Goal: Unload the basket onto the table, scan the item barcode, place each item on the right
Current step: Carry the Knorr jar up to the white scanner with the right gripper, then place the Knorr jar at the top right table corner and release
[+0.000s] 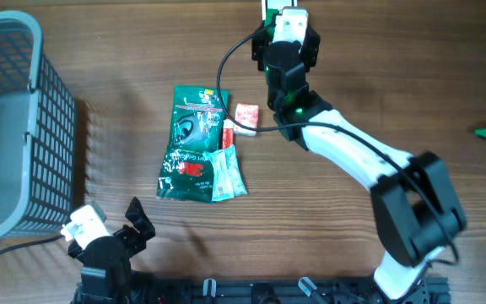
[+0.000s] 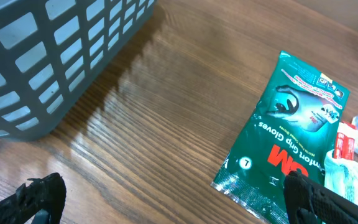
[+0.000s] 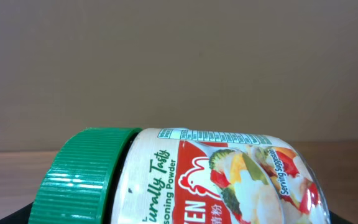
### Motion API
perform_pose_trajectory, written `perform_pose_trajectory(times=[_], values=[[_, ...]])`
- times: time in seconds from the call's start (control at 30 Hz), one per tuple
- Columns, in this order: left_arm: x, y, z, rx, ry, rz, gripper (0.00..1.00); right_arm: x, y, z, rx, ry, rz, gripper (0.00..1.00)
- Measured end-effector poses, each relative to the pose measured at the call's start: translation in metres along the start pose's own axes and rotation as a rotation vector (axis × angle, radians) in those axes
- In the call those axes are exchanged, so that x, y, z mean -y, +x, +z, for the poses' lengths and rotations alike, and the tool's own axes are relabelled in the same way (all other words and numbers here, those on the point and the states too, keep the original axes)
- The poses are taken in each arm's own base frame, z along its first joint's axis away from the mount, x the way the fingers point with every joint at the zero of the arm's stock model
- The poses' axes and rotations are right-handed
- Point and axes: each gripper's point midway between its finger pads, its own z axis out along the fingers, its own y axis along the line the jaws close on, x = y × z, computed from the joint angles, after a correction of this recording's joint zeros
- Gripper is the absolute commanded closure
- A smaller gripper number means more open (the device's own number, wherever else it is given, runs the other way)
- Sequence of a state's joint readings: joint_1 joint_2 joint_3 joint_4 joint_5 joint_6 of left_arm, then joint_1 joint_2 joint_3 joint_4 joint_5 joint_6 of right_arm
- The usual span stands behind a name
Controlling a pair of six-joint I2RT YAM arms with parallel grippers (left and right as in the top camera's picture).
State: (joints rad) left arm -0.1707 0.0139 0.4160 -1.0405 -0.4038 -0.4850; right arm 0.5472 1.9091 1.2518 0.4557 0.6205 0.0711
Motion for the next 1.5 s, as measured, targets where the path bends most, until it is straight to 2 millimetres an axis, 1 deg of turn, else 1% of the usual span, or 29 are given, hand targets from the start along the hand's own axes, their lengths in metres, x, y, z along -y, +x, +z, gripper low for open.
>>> perform_pose_trajectory(times=[0.1,0.17,0.2,0.33,0.63,0.7,0.8,0.9,0.93,0.97,1.23,1.33,1.4,1.5], values=[[0.0,0.0,0.0,0.0,0.0,0.0,0.0,-0.002,0.011,0.016,0.038,-0.008,-0.047,0.41],[0.0,0.0,0.0,0.0,0.0,0.0,0.0,-0.004,0.017,0.023,0.057,-0.023,-0.082,0.39],[0.0,0.0,0.0,0.0,0.0,0.0,0.0,-0.005,0.023,0.03,0.069,-0.041,-0.088,0.38],[0.0,0.0,0.0,0.0,0.0,0.0,0.0,-0.005,0.022,0.044,0.157,-0.07,-0.058,0.35],[0.0,0.0,0.0,0.0,0.0,0.0,0.0,-0.004,0.066,0.097,0.16,-0.124,-0.061,0.35],[0.0,0.0,0.0,0.0,0.0,0.0,0.0,-0.007,0.065,0.109,0.176,-0.134,-0.054,0.35],[0.0,0.0,0.0,0.0,0.0,0.0,0.0,-0.012,0.054,0.124,0.219,-0.145,-0.023,0.36],[0.0,0.0,0.0,0.0,0.0,0.0,0.0,-0.016,0.042,0.131,0.252,-0.154,-0.007,0.37],[0.0,0.0,0.0,0.0,0.0,0.0,0.0,-0.017,0.039,0.133,0.265,-0.16,-0.002,0.39],[0.0,0.0,0.0,0.0,0.0,0.0,0.0,-0.018,0.037,0.134,0.272,-0.163,0.002,0.4],[0.0,0.0,0.0,0.0,0.0,0.0,0.0,-0.022,0.048,0.138,0.259,-0.204,0.016,0.39],[0.0,0.0,0.0,0.0,0.0,0.0,0.0,-0.022,0.052,0.14,0.244,-0.221,0.011,0.41],[0.0,0.0,0.0,0.0,0.0,0.0,0.0,-0.022,0.058,0.142,0.222,-0.225,0.007,0.41],[0.0,0.0,0.0,0.0,0.0,0.0,0.0,-0.021,0.067,0.144,0.188,-0.226,0.003,0.38]])
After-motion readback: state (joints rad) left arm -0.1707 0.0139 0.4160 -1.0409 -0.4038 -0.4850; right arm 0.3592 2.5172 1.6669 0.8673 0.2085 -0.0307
